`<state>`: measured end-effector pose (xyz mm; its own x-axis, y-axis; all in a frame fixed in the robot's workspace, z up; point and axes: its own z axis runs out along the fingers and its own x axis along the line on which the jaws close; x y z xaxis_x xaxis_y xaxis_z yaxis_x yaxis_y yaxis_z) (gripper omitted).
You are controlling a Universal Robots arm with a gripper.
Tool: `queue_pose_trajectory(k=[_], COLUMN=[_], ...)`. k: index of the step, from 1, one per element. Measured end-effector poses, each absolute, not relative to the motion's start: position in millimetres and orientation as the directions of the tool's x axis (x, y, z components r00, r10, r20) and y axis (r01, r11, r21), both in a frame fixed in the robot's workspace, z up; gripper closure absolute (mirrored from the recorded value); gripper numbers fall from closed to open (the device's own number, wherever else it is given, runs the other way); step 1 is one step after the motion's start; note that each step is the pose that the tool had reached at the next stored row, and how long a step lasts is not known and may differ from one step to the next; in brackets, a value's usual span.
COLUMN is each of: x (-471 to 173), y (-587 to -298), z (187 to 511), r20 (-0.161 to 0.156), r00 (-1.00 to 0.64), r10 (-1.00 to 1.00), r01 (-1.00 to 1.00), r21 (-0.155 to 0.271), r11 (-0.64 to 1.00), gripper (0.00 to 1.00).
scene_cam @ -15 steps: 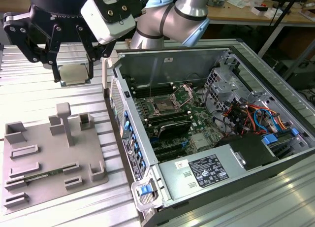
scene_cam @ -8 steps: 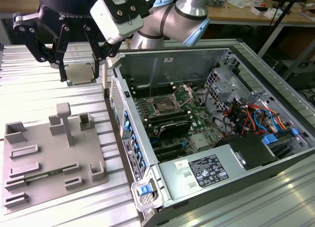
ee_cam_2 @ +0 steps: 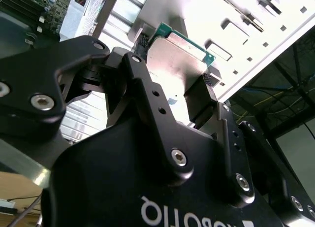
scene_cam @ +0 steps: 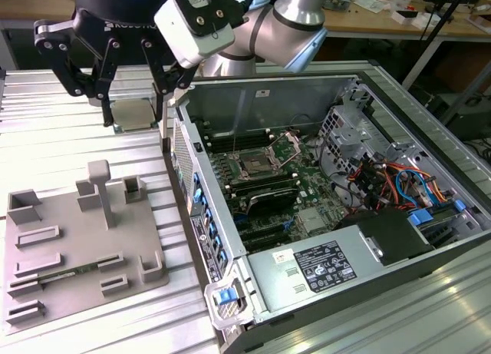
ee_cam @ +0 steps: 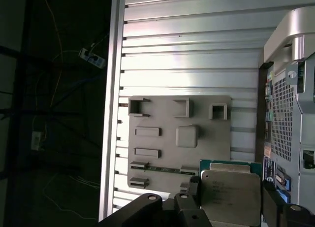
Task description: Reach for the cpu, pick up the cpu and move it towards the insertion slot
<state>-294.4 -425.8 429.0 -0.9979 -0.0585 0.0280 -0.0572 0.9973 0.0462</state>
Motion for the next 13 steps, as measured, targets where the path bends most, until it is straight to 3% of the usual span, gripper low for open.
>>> queue_pose_trajectory(k=[13], x=[-281.9], y=[-425.8], z=[429.1], r20=[0.028], r00=[-0.998], r10=[-0.059], r01=[-0.057], r21=[0.046], r11=[0.997], gripper=[0.45])
